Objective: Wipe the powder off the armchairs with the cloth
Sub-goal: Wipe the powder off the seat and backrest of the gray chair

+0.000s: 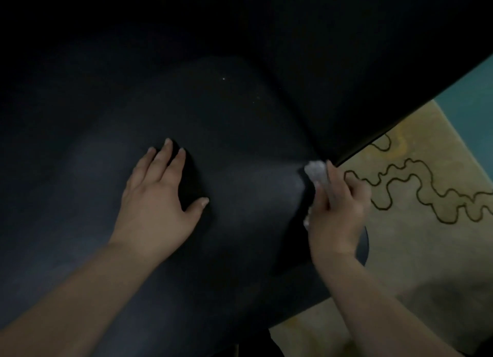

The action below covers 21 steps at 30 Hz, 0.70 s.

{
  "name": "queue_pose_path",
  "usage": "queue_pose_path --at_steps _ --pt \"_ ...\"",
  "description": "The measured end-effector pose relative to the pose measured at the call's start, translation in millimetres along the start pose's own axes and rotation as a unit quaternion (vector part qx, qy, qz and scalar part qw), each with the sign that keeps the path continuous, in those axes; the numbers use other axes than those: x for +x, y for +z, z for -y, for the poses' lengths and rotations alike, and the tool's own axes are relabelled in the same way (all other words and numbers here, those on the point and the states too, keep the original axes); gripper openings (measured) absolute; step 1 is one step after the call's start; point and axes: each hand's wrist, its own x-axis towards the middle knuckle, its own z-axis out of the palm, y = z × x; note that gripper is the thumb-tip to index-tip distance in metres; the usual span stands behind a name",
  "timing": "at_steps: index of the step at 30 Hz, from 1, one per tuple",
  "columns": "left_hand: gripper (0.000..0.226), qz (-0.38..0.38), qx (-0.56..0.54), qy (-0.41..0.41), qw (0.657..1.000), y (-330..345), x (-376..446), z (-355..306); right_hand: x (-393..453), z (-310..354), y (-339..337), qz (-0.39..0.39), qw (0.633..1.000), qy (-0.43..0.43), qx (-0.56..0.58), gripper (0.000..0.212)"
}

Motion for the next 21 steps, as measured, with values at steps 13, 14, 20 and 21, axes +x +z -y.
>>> queue_pose_path --at_steps 13,14,20,21 --pt "0.081 0.002 0.007 0.019 1.000 3.8 -2.5 -15.3 -7.3 6.7 -1.0 0.030 0.998 -0.045 0.014 0.041" --pt "0.081 0.009 0.009 0.035 0.999 5.0 -3.5 -20.9 -12.1 6.6 -6.2 0.039 0.997 -0.061 0.012 0.043" --pt "0.086 0.062 0.023 0.124 0.990 21.0 -9.1 -69.1 -23.1 -4.4 -14.2 0.122 0.979 -0.163 -0.001 0.050" --pt "0.086 0.068 0.023 0.128 0.989 23.7 -10.3 -75.7 -22.2 -12.8 -17.7 0.121 0.982 -0.142 0.006 0.046"
